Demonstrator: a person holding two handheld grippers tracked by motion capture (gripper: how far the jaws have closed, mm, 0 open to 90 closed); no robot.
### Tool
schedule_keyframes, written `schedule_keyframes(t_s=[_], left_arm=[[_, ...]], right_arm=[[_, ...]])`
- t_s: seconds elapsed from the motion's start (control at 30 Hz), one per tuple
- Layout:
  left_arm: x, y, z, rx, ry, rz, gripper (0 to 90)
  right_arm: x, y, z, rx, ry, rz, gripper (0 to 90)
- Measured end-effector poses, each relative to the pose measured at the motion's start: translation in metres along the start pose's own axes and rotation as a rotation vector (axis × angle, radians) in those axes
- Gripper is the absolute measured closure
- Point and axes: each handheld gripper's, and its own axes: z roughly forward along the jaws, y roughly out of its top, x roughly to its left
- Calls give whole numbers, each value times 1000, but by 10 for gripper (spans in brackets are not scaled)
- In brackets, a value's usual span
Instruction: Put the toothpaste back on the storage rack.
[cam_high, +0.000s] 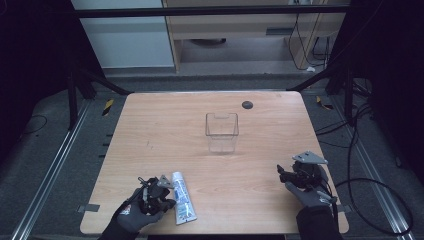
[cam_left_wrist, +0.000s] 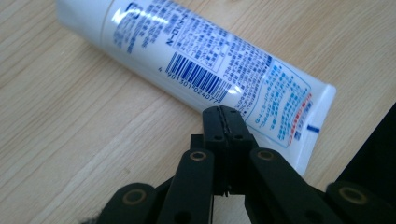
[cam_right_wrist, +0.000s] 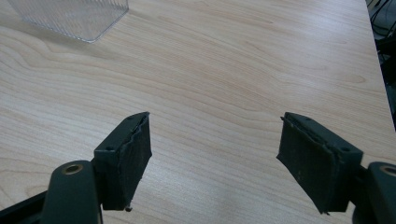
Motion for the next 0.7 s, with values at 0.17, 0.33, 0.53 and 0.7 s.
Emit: schedule_keyframes(t_s=[0.17, 0.33, 0.53, 0.7], left_arm=[[-7, 9, 5, -42, -8, 13, 894], [-8, 16, 9, -55, -20, 18, 894], [-9, 22, 14, -84, -13, 21, 894], [-9, 27, 18, -100, -17, 19, 894]], right_arm=[[0, 0, 0, 0, -2, -2, 250], [-1, 0, 1, 1, -5, 0, 250], [-1, 0, 1, 3, -5, 0, 250], [-2, 0, 1, 1, -8, -2, 251]])
